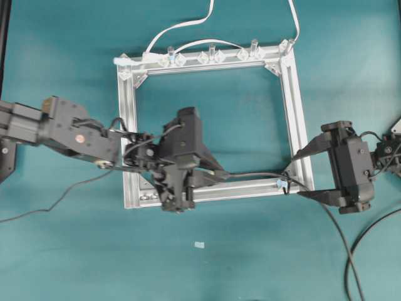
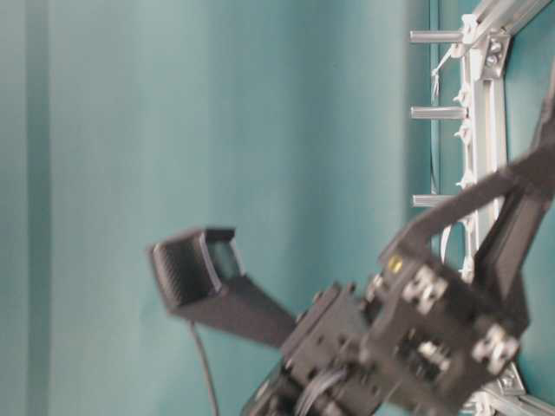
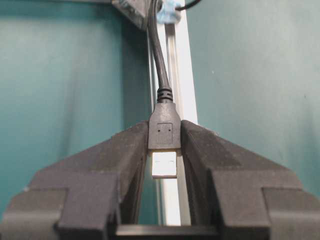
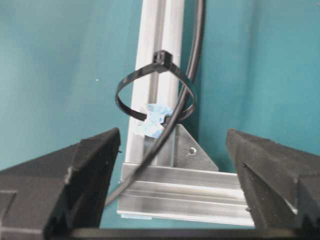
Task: Insert the wire through the string loop located on the right side.
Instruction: 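Pull the plug leftward with the left gripper, drawing cable through loop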
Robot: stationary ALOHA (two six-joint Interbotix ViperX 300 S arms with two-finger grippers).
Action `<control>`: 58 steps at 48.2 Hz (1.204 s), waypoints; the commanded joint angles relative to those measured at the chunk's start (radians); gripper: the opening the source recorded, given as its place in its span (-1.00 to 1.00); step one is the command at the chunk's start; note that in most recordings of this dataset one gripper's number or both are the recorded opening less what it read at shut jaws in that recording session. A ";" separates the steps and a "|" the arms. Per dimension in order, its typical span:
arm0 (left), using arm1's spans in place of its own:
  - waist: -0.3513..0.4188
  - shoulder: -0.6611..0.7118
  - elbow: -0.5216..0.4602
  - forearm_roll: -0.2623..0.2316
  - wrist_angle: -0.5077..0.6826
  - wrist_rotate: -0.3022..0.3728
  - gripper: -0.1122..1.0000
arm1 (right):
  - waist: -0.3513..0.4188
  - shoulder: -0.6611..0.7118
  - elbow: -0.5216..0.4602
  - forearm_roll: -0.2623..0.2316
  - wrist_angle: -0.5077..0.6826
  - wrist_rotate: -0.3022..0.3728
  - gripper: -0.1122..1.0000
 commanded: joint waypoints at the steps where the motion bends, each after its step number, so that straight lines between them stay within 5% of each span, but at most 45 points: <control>1: 0.003 -0.069 0.020 0.000 0.003 -0.005 -0.40 | -0.002 -0.006 -0.008 -0.003 -0.009 0.002 0.87; 16: -0.014 -0.166 0.127 0.000 0.077 -0.066 -0.40 | -0.002 0.000 -0.008 -0.003 -0.009 0.002 0.87; 41: -0.086 -0.399 0.345 -0.002 0.186 -0.276 -0.40 | -0.002 0.000 -0.006 -0.003 -0.009 0.002 0.87; 58: -0.137 -0.410 0.425 -0.002 0.298 -0.356 -0.40 | -0.002 0.000 -0.006 -0.002 -0.029 0.002 0.87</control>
